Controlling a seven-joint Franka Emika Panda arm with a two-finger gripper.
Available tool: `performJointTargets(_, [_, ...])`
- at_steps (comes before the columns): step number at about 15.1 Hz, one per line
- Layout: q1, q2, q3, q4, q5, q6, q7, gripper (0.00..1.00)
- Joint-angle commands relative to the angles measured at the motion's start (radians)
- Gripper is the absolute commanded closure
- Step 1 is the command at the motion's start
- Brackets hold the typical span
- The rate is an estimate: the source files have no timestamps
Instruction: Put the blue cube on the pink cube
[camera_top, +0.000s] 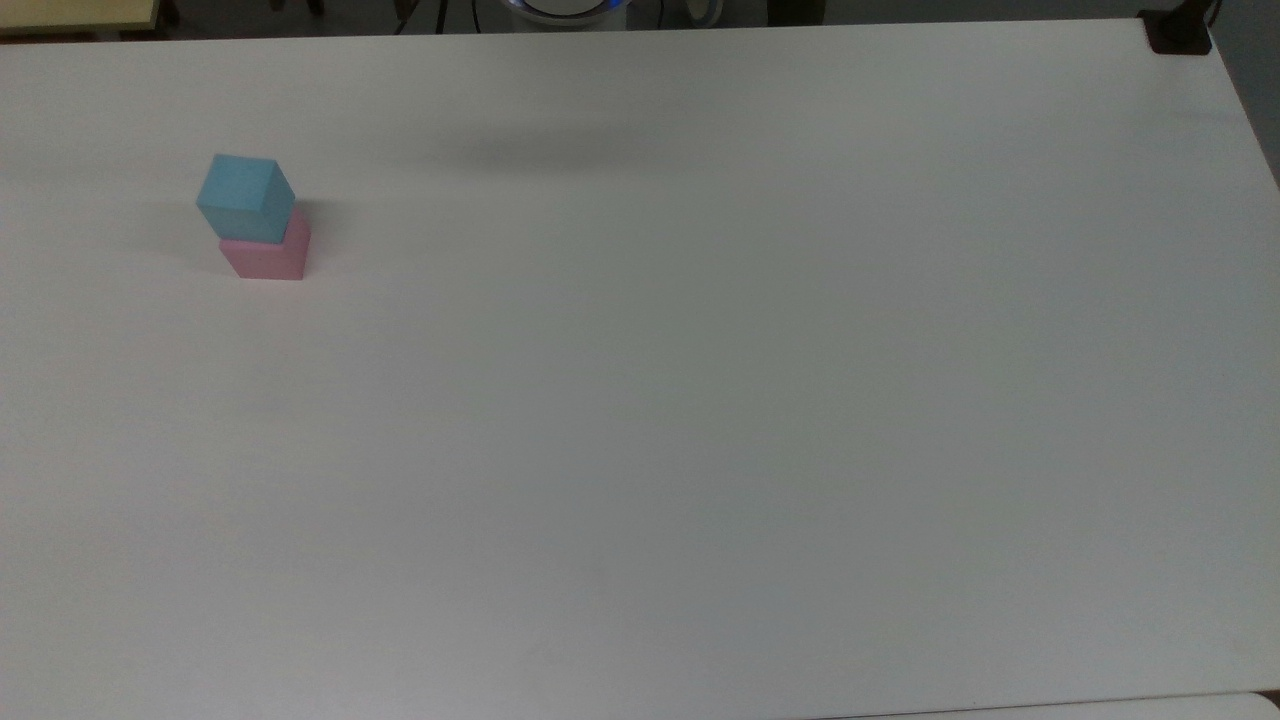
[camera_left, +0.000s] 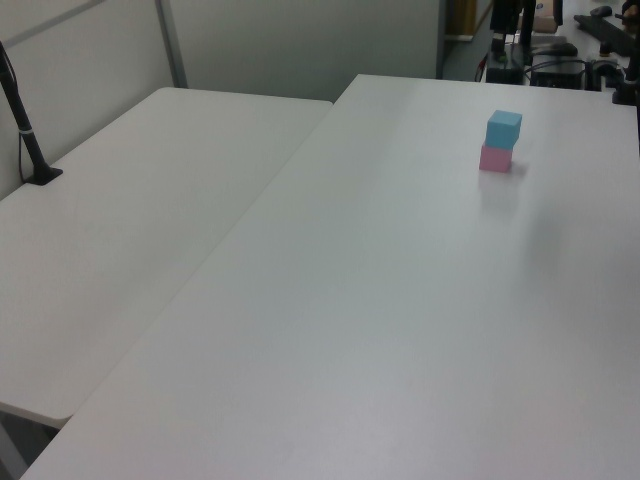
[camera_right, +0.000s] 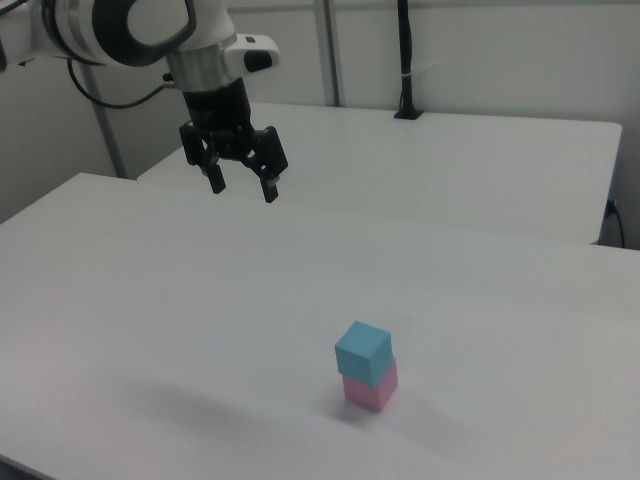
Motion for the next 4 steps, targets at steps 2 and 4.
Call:
performJointTargets(2, [0.010, -0.014, -0.019, -0.012, -0.002, -0.006, -0.087, 0.00])
performJointTargets(4, [0.015, -0.011, -0.018, -0.012, 0.000, 0.000, -0.082, 0.00])
